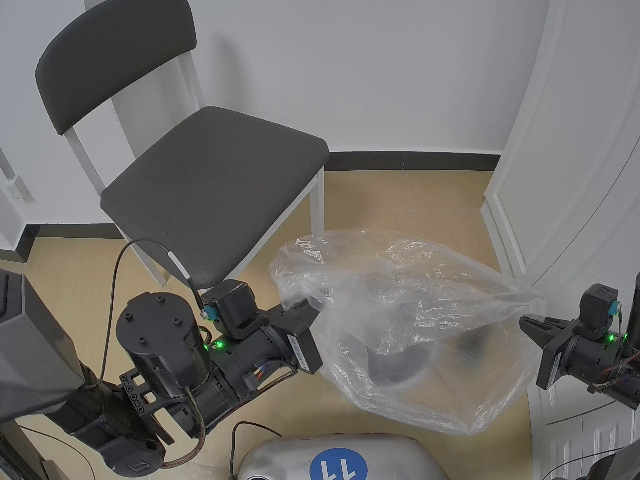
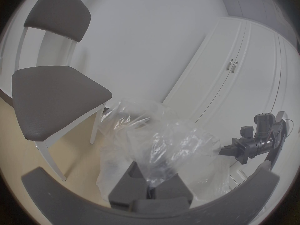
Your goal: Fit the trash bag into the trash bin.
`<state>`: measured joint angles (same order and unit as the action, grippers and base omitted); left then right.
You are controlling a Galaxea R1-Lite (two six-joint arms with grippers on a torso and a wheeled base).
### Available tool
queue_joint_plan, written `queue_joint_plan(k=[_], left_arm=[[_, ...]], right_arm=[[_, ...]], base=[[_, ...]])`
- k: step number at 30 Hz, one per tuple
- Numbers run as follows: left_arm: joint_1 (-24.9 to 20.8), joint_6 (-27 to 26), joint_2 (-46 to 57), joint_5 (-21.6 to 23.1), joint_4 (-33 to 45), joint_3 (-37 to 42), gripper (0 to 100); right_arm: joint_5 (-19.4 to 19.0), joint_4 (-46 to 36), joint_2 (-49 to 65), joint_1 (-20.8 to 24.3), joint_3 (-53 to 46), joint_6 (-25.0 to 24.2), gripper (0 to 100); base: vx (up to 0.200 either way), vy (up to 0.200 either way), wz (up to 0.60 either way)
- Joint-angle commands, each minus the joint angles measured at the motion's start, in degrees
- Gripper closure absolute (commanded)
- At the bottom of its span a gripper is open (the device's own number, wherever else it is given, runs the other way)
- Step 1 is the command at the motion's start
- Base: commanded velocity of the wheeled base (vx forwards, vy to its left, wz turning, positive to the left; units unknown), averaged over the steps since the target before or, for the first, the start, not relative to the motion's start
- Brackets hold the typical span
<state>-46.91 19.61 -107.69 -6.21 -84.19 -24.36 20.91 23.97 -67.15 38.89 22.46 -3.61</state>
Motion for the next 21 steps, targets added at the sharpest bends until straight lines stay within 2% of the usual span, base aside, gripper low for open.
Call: queue_joint_plan(k=[1,12,15,21], left_arm=[[0.5,0.0,0.2,0.1,0.3,-0.2,100],[0.8,0.0,-0.4,0.1,2.6,-1.1,100],[1.7,0.0,0.0,0.1,8.8,-5.4,100],[3.8,0.1,-1.1,0.2,13.3,-9.2,100]], right_arm=[[-0.1,0.4,-2.8,-0.8,0.0,0.1,100],[-0.2,8.9,-11.2,-1.1,0.0,2.5,100],[-0.3,11.0,-13.3,-1.1,0.8,3.5,100],[-1.5,11.1,-17.4,-2.4,2.7,4.3,100]], base=[[0.0,0.0,0.0],[0.0,0.0,0.0],[0.0,0.0,0.0],[0.0,0.0,0.0]])
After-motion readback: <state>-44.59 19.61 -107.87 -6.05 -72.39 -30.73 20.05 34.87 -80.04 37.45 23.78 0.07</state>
